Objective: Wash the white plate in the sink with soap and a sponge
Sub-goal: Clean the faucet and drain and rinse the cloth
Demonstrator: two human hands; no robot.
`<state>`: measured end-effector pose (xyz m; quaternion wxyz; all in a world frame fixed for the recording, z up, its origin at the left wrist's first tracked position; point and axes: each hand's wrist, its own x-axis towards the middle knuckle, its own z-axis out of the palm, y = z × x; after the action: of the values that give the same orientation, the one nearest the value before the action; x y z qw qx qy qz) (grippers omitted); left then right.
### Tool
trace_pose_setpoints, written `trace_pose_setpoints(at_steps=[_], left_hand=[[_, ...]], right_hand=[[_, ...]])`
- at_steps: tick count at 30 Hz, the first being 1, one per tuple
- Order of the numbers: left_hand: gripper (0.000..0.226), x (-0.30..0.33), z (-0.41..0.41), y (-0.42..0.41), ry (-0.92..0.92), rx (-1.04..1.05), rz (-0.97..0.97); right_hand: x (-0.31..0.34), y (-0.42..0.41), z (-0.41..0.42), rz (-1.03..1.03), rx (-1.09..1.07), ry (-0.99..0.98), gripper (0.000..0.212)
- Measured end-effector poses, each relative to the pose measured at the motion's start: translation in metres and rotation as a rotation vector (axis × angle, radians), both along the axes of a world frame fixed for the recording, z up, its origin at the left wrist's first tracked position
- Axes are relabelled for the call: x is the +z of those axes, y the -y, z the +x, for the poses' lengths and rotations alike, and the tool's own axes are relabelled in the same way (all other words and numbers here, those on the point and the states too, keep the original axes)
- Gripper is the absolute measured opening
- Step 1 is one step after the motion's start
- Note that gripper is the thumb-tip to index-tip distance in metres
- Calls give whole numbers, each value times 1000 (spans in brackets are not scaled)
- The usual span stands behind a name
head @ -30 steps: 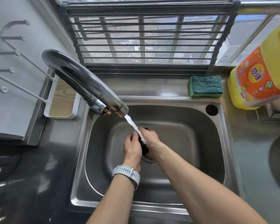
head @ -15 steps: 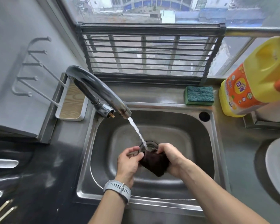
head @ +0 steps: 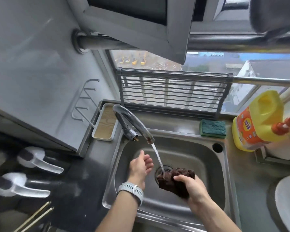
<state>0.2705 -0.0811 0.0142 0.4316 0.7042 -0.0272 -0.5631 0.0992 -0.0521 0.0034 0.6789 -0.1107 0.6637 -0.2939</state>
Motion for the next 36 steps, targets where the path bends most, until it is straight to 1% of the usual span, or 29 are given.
trace_pose_setpoints(at_steps=[2, 5, 9, 14, 18, 21, 24, 27, 31, 34, 36], left_hand=[[37, 1, 13, 24, -97, 108, -8], [36, -5, 24, 52, -160, 228, -18], [18, -8, 30, 67, -192, 307, -62], [12, -18, 40, 71, -211, 309, -103], [9, -22, 41, 68, -194, 297, -144], [9, -21, 38, 66, -161, 285, -140], [14, -23, 35, 66, -138, 289, -142], [24, -25, 35, 67, -150, 312, -154], [30, -28, 34, 66, -130, 313, -147], [30, -29, 34, 67, -124, 320, -149], [28, -27, 34, 69, -142, 346, -138]], right_hand=[[5, 3, -2, -33, 2, -6, 51], [6, 5, -7, -37, 6, 15, 38], [2, 6, -13, -26, 10, 18, 37], [4, 7, -15, -58, 20, 63, 43], [5, 12, -18, -106, 34, 91, 47], [5, 15, -19, -124, 62, 92, 50], [3, 15, -19, -126, 86, 81, 50], [4, 15, -19, -133, 103, 67, 49], [8, 17, -17, -153, 79, 108, 48], [5, 18, -11, -164, 91, 120, 63], [1, 17, -6, -163, 102, 112, 67]])
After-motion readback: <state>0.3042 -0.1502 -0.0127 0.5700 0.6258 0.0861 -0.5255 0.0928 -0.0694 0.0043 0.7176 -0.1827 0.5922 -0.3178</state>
